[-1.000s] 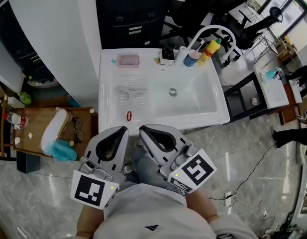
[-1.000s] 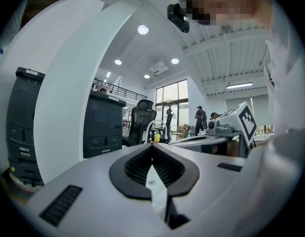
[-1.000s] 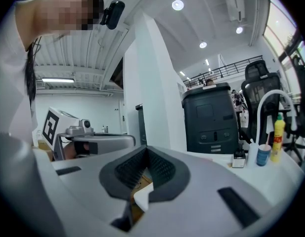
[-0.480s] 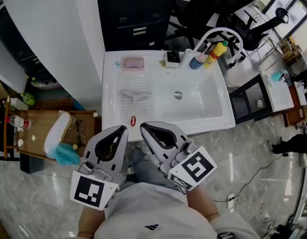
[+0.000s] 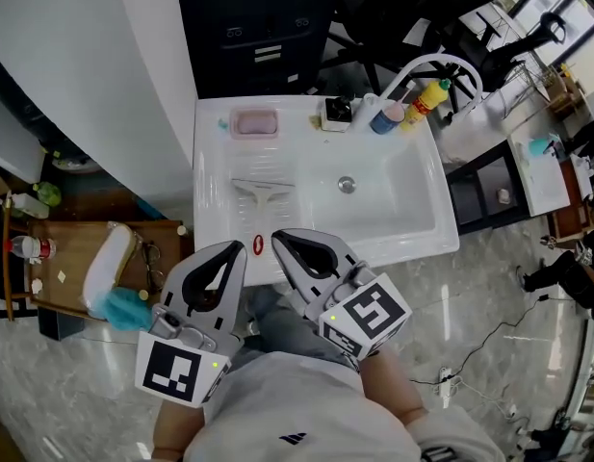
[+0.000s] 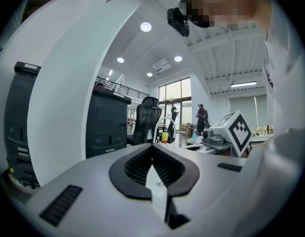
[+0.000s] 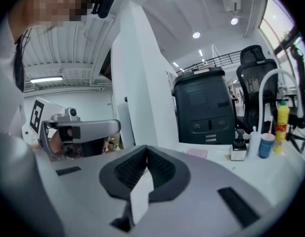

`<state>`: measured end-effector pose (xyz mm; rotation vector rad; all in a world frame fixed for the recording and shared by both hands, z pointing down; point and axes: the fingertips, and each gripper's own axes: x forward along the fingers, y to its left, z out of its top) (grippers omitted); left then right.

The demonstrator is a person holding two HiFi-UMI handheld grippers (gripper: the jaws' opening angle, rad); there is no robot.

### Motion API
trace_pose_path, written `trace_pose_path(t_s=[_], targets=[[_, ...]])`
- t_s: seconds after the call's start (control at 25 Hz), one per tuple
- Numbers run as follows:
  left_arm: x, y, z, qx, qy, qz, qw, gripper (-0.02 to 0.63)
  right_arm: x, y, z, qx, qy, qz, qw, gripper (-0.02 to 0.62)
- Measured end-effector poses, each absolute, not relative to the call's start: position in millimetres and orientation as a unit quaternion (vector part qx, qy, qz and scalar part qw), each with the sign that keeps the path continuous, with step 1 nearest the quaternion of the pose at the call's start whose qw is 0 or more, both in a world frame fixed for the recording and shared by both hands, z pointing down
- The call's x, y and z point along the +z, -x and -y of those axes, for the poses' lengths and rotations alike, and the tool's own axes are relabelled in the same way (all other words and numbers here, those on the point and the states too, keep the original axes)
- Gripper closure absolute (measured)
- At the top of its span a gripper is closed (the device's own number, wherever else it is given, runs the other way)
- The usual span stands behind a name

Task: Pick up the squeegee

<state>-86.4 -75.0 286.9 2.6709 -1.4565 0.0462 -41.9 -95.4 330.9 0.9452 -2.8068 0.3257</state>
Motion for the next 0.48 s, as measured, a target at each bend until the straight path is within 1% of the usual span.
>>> trace_pose_path(t_s=[0.48], targets=[[313,94,108,0.034,-0.88,0.465,0.094,0.592,398,48,144,0.192,-0.34,0.912,0.127,0.583]])
